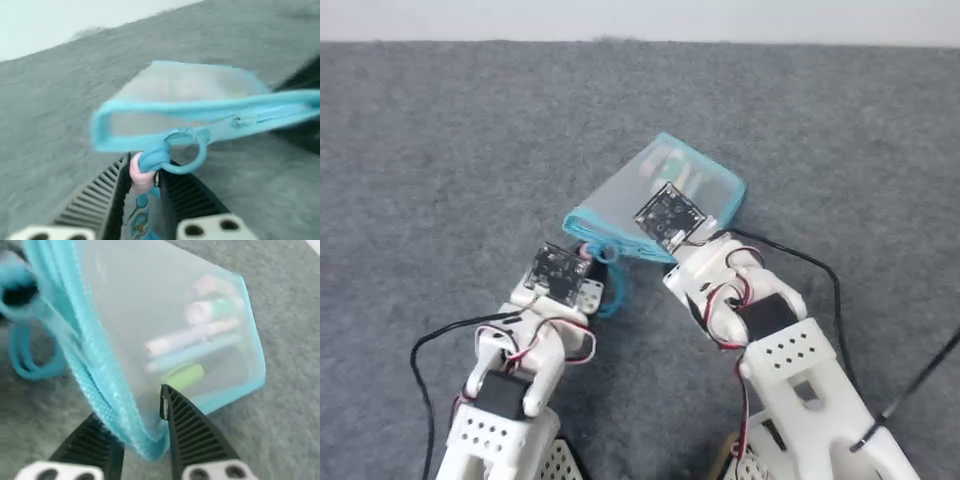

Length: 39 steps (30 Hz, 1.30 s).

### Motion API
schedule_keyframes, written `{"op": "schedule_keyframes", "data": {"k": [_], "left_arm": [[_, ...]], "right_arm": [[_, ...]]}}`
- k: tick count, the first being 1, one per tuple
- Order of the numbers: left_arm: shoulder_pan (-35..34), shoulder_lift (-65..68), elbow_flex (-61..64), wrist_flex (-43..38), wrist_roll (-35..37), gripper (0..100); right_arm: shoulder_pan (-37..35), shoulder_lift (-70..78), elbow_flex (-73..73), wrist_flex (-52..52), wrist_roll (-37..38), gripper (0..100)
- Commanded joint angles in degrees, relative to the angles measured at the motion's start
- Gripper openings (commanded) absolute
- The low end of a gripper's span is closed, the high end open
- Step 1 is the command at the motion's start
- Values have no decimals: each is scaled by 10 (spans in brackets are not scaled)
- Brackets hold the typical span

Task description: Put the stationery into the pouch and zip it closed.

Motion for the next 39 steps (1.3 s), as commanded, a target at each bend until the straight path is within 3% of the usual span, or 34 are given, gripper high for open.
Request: {"op": "schedule_keyframes", "data": {"k": [1, 11, 21, 27, 31, 34, 39], "left_arm": [[-58, -9, -20, -20, -4, 11], [-122, -9, -32, -20, -4, 11], [-123, -9, -34, -19, -3, 11], [-102, -9, -30, -18, -4, 11], [-69, -9, -33, 12, -4, 19], [-51, -9, -36, 30, -4, 82], [-50, -9, -83, 115, -4, 222]], "right_arm": [[44, -7, 0, 2, 31, 6], [108, -7, 15, -2, 49, 6], [179, -7, 39, -17, 67, 6], [168, -7, 55, -29, 62, 7], [125, -15, 53, 22, 62, 11], [105, -15, 52, 38, 62, 42], [103, -15, 52, 40, 46, 206]]}}
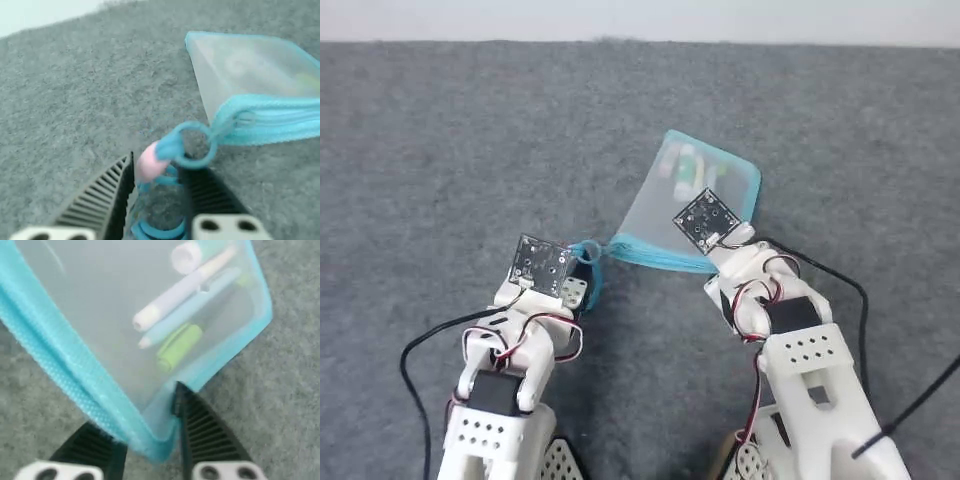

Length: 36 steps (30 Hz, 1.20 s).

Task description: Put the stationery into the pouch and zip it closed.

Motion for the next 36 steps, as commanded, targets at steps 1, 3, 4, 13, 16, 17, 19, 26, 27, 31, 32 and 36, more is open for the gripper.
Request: {"op": "schedule_keyframes", "data": {"k": [1, 3, 4, 13, 16, 17, 19, 26, 27, 31, 32, 36], "left_arm": [[4, -9, -81, 79, -3, 239], [4, -9, -93, 97, -3, 251], [4, -9, -95, 99, -3, 250], [4, -9, -95, 100, -4, 250], [4, -9, -100, 113, -4, 250], [4, -9, -108, 122, -4, 250], [4, -9, -128, 148, -4, 250], [-1, -9, -138, 157, -4, 250], [-1, -9, -138, 157, -4, 250], [-1, -9, -138, 157, -4, 250], [-1, -9, -138, 156, -4, 250], [-1, -9, -131, 144, -4, 250]], "right_arm": [[-1, -8, -4, 9, -16, 233], [-2, -8, -4, 10, -16, 270], [-2, -8, -4, 15, -16, 280], [-2, -109, -48, 148, -20, 285], [0, -167, -48, 175, -21, 285], [1, -187, -48, 183, -21, 285], [-2, -226, -47, 204, -21, 285], [1, -308, -19, 210, -20, 285], [1, -311, -18, 209, -20, 285], [2, -311, -18, 210, -20, 285], [2, -311, -18, 210, -20, 285], [26, -311, -26, 210, -18, 285]]}}
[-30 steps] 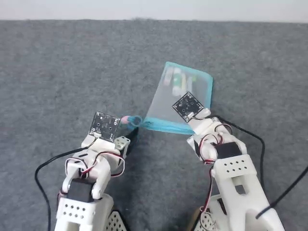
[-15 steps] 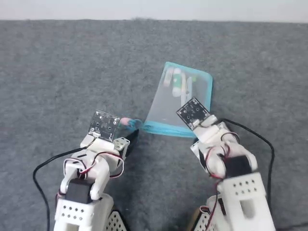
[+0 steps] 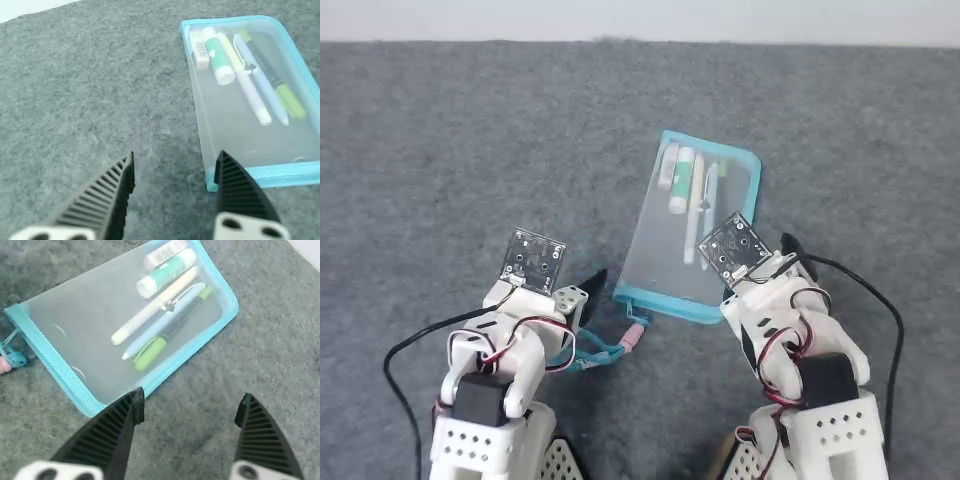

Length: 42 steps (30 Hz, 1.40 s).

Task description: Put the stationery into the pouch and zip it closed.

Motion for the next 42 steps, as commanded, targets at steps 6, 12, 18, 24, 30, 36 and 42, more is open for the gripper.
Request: {"op": "schedule_keyframes", "data": {"k": [6, 12, 18, 24, 30, 36, 42], "left_arm": [[-1, -6, -14, -26, -4, 250], [-6, -6, 14, -79, -4, 250], [-91, -6, 15, -136, 1, 250], [-98, -6, 52, -200, 2, 250], [-98, -6, 119, -316, 2, 250], [-94, -5, 139, -345, 2, 250], [-55, -5, 149, -344, -2, 250]], "right_arm": [[277, -18, -91, 18, 93, 285], [409, -15, -97, -6, 136, 285], [366, -17, -48, 8, 104, 285], [219, -18, 85, 5, 34, 284], [156, -18, 161, -24, 22, 262], [157, -18, 251, -102, 22, 0], [157, -18, 267, -116, 19, 48]]}}
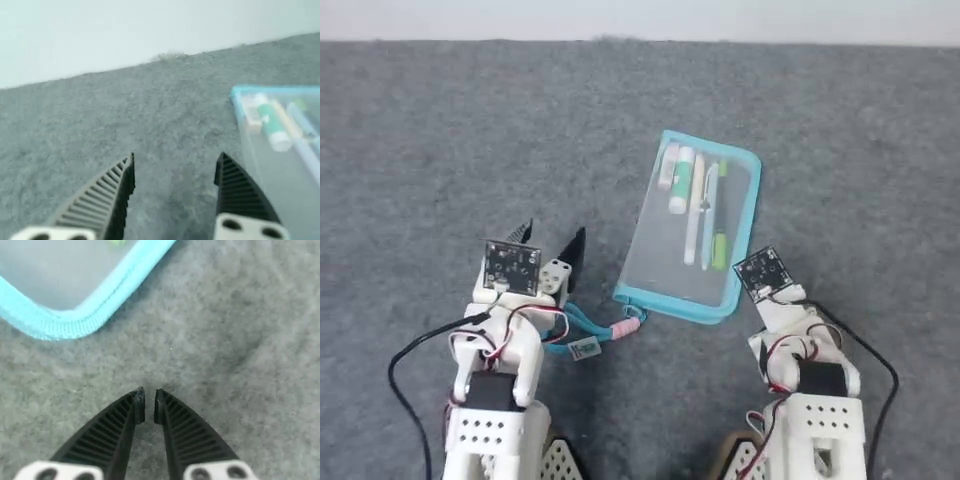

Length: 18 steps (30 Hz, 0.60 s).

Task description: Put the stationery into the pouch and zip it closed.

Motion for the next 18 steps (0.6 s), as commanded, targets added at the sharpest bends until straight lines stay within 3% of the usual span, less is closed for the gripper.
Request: {"op": "schedule_keyframes", "data": {"k": [1, 9, 15, 18], "left_arm": [[21, -6, -5, -20, -2, 250], [18, -6, -5, 141, -4, 250], [18, -7, -39, 62, -3, 250], [23, -7, -98, 86, 1, 250]], "right_arm": [[-3, -7, -4, -15, -7, 49], [-4, -7, 13, -16, -4, 48], [6, -33, -149, 51, -17, 48], [6, -63, -238, 142, -69, 48]]}}
